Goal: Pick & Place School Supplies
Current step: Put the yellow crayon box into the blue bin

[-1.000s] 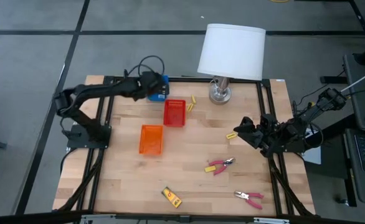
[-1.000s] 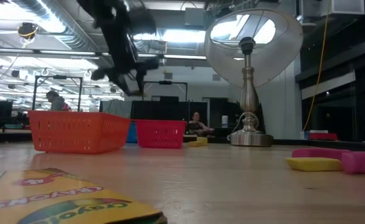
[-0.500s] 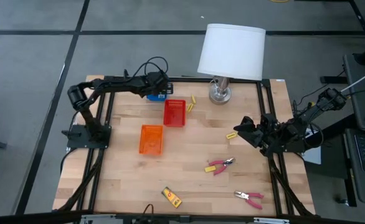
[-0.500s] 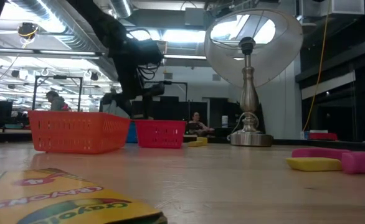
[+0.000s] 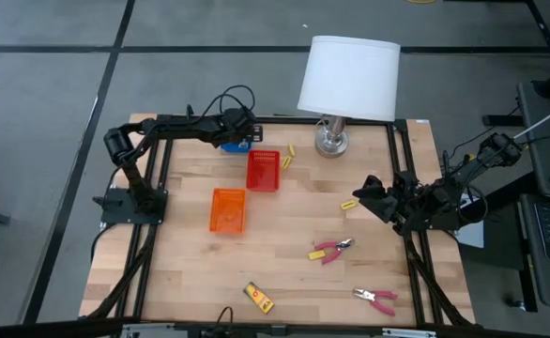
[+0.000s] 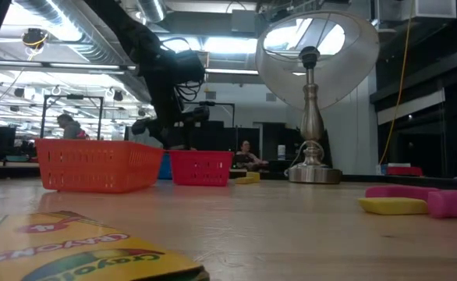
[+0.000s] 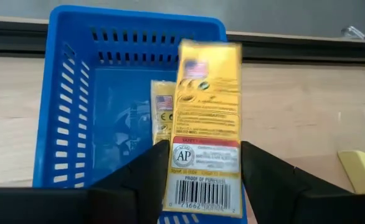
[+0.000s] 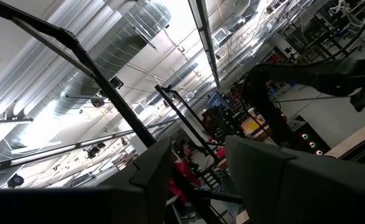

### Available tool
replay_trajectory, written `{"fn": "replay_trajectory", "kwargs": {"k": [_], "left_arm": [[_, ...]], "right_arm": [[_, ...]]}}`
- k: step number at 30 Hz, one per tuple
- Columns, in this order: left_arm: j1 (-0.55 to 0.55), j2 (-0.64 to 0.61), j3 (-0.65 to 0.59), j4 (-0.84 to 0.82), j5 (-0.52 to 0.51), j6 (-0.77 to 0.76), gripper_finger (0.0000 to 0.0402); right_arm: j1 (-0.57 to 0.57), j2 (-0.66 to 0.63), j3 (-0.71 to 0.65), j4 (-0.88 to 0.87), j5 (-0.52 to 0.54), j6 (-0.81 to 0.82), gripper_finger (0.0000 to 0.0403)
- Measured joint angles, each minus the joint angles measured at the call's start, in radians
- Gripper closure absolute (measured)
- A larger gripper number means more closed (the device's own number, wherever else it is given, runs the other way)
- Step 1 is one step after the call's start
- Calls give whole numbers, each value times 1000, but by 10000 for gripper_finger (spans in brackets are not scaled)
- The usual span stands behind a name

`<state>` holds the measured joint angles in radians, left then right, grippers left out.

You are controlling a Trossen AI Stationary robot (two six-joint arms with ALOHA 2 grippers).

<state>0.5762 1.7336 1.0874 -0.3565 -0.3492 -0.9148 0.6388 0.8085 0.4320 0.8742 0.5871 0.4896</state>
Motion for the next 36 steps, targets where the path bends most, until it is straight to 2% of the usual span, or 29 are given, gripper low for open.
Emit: {"fn": "replay_trajectory", "kwargs": {"k": [10,13,16,20,23,26,29,33,35,36], "left_arm": [[0,-15,0,25,-6,-9,202],[-7,-48,0,31,-7,57,203],[-24,-103,0,17,32,188,201],[-103,-190,0,13,283,413,204],[-233,-247,0,15,491,508,205],[-438,-282,0,16,558,569,205],[-678,-286,0,12,490,703,205],[-965,-247,0,-13,172,823,205],[-1062,-218,-1,-10,10,828,203],[-1095,-201,0,4,-34,820,201]], "right_arm": [[8,0,0,0,-8,0,247],[18,0,0,0,-7,0,247],[31,0,0,0,1,0,247],[42,0,0,1,0,-10,247],[46,0,0,9,0,-34,247],[46,0,0,26,-3,-57,247],[46,0,0,36,-13,-76,247],[46,0,0,77,-45,-126,247],[46,0,0,94,-52,-139,247],[46,0,0,97,-53,-139,247]]}}
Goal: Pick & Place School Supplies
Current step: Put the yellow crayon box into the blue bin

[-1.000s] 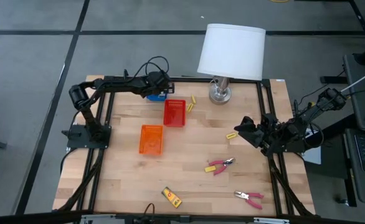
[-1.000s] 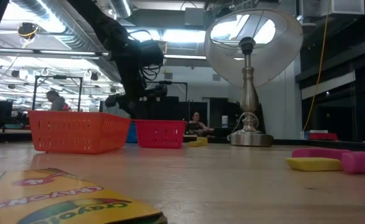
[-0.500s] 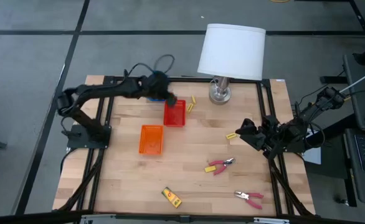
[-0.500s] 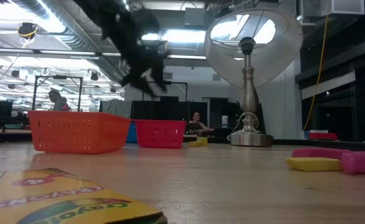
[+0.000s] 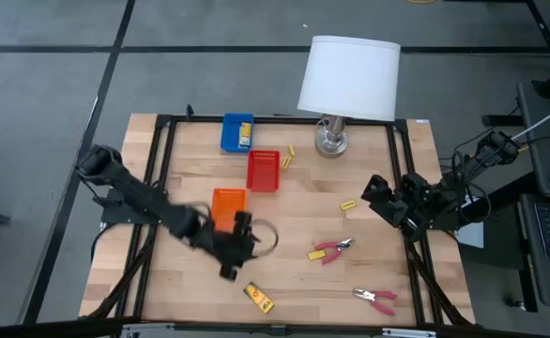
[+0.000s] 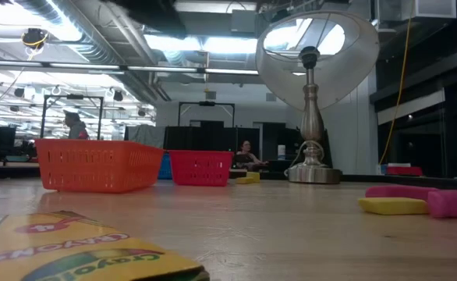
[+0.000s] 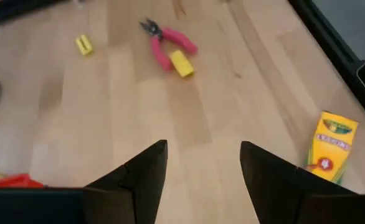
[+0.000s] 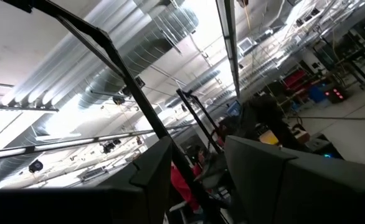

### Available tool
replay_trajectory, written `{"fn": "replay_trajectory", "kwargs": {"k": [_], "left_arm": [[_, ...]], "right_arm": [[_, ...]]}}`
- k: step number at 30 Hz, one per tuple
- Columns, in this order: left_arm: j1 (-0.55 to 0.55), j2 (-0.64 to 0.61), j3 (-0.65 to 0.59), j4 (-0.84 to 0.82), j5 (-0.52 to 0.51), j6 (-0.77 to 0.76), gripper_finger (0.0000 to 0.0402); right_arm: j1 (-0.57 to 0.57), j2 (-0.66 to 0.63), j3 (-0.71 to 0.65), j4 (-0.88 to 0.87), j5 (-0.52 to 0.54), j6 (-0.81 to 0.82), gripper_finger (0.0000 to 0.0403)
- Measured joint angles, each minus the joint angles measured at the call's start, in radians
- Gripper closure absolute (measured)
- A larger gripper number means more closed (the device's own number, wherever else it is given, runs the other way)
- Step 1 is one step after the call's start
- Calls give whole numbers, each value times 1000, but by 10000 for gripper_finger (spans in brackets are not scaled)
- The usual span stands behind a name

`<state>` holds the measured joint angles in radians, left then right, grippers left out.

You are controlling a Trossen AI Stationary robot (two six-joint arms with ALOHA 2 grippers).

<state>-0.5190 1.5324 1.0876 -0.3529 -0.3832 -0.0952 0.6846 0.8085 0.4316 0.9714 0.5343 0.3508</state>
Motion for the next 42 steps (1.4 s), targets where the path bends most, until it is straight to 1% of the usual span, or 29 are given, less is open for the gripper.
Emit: {"fn": "replay_trajectory", "kwargs": {"k": [1,2,6,12,15,19,22,30,42], "left_arm": [[-27,17,0,0,-14,-8,198],[-51,36,0,1,-5,-18,194],[-109,116,0,19,69,-42,174],[-157,188,0,62,94,-48,150],[-160,207,0,89,116,-29,146],[-160,247,0,188,166,25,145],[-160,283,0,225,179,38,145],[-154,341,0,240,181,64,145],[-138,398,-1,260,222,90,145]], "right_arm": [[0,1,0,2,0,0,247],[0,4,0,5,-1,0,247],[0,17,0,10,-18,9,247],[0,42,0,17,-19,46,247],[0,56,0,20,-13,58,247],[0,77,0,28,-3,84,247],[0,88,0,31,0,97,247],[0,95,0,35,0,117,247],[0,95,0,37,0,135,247]]}}
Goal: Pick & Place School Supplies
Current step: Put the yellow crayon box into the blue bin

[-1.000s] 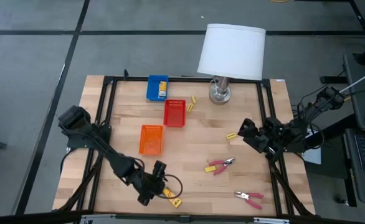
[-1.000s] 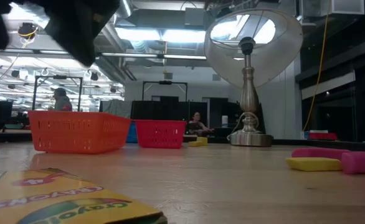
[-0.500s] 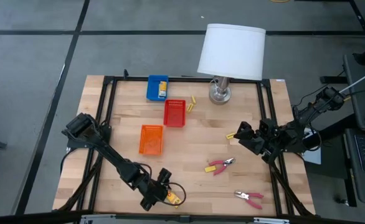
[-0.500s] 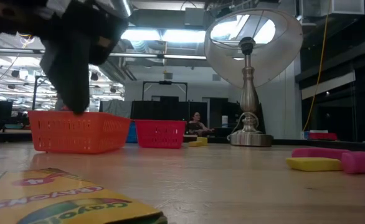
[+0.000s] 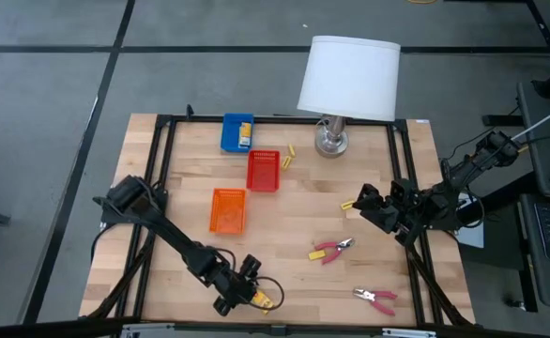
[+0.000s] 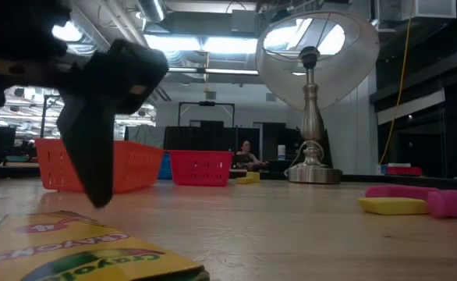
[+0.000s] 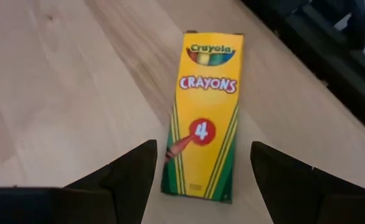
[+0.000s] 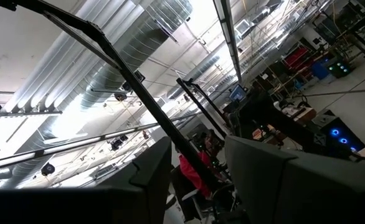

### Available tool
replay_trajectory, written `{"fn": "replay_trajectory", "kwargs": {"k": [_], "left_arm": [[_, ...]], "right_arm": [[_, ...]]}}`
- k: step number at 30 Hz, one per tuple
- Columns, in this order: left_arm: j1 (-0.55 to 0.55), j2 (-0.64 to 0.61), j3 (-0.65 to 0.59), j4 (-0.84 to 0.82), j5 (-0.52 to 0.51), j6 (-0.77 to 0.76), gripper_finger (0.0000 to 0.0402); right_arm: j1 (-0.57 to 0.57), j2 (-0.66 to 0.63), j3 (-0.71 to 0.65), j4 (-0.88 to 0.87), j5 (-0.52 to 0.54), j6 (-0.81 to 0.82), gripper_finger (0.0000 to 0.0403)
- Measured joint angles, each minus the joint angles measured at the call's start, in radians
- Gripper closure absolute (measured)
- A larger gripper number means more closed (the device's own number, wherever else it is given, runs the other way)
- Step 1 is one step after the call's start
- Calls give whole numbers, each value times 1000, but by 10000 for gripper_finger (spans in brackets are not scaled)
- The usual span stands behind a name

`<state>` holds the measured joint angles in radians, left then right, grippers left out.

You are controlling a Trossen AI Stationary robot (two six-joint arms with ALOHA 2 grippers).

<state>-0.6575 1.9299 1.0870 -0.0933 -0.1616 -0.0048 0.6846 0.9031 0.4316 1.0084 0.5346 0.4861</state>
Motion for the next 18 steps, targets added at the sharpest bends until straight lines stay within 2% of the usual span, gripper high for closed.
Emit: {"fn": "replay_trajectory", "kwargs": {"k": [6,18], "left_arm": [[9,2,0,0,-4,0,145],[50,5,0,-18,86,0,145]], "right_arm": [[0,0,0,-1,0,4,247],[0,0,0,-1,8,8,247]]}}
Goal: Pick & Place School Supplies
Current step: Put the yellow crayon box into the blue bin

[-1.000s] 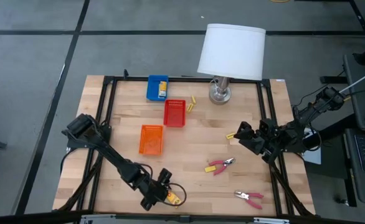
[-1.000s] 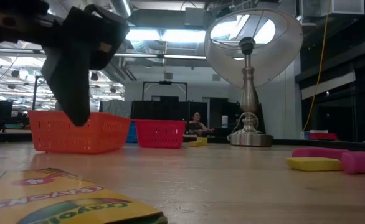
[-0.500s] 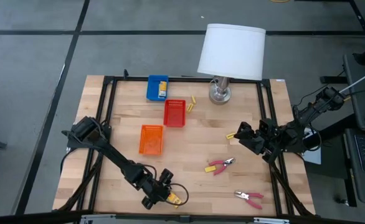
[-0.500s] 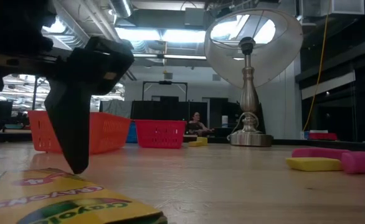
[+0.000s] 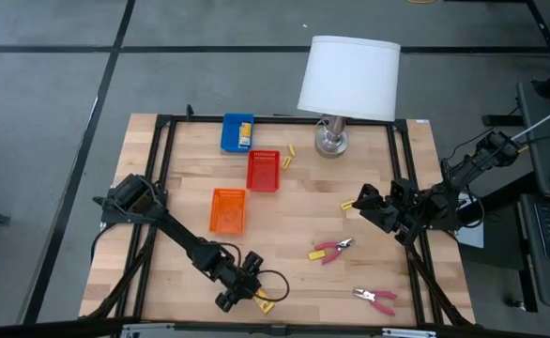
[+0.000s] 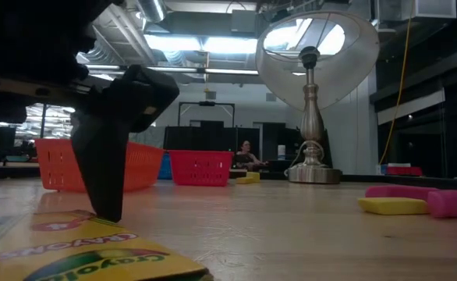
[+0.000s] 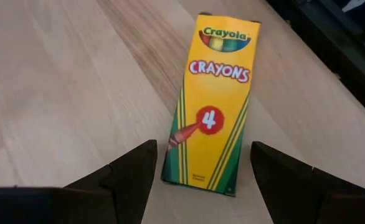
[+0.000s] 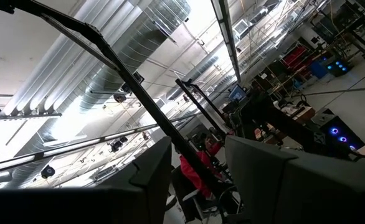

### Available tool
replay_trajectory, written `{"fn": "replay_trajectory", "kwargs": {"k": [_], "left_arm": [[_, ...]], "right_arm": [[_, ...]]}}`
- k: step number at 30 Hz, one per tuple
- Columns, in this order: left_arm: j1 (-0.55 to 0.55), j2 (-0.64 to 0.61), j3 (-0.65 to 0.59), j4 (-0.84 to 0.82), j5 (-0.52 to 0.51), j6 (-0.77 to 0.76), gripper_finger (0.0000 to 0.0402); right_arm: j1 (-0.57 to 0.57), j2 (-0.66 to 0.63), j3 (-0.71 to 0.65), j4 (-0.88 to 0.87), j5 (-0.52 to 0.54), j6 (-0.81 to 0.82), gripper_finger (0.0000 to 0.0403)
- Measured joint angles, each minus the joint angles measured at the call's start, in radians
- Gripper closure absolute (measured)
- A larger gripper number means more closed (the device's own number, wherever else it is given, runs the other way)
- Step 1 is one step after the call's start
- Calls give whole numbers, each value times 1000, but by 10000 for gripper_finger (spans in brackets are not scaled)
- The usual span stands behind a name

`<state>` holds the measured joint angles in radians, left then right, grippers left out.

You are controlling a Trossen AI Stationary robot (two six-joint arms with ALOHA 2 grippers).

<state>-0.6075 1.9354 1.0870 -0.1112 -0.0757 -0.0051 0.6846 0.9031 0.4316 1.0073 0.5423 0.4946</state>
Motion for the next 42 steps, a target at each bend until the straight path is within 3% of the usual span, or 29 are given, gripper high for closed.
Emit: {"fn": "replay_trajectory", "kwargs": {"k": [24,35,42], "left_arm": [[0,0,0,-5,-5,-43,149],[0,0,0,-16,21,-43,217],[14,0,1,-9,27,-122,228]], "right_arm": [[0,0,0,0,0,-1,247],[0,1,0,-1,12,-5,247],[0,1,0,-1,19,-3,247]]}}
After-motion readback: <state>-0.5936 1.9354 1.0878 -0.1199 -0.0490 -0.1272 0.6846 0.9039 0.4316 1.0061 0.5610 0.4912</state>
